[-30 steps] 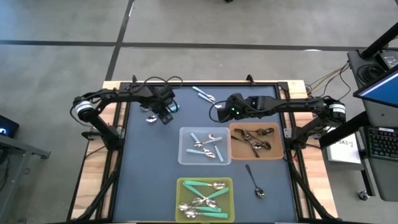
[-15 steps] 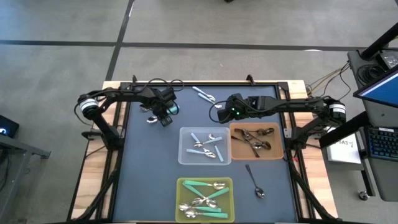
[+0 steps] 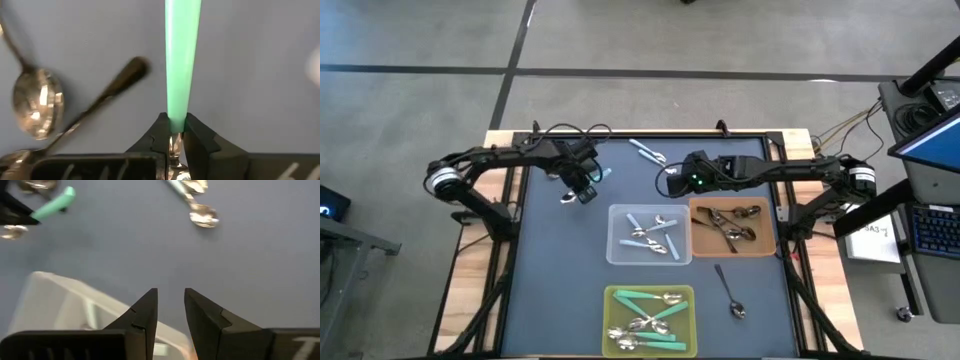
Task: Sort silverware by color (type)
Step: Put the light green spoon into the yellow bin
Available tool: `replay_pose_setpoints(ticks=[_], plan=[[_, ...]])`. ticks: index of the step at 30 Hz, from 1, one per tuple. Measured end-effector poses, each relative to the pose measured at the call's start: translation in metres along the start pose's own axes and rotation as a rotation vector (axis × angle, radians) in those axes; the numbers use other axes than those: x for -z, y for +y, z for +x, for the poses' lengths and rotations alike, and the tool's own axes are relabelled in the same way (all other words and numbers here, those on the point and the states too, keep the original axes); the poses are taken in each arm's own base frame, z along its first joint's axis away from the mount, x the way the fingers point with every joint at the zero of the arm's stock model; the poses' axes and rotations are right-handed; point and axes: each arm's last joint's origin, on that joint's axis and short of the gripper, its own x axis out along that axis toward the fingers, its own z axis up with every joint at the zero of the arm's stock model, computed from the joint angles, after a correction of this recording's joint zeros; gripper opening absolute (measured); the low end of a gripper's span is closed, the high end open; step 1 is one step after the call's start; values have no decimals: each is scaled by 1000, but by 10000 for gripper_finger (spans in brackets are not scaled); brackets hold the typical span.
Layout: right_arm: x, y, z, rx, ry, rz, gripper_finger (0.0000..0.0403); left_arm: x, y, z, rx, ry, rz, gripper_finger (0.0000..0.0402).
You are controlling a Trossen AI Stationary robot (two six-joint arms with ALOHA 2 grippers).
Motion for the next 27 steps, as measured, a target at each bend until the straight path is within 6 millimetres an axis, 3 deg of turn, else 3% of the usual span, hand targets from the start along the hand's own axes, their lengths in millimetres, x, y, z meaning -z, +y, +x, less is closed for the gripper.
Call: replay_pose_setpoints(ticks=[6,12,19,27], plan=[[3,11,-2,-92,-16,-31,89,8,-35,-24,191,-83,115,15],[8,15,-3,-100,-6,-48,89,24,-79,-48,272,-176,232,15],[8,15,-3,-100,-12,-51,89,35,-123,-69,368,-340,218,15],[13,17,-4,-106,-6,-89,89,46,-171,-75,487,-465,142,15]])
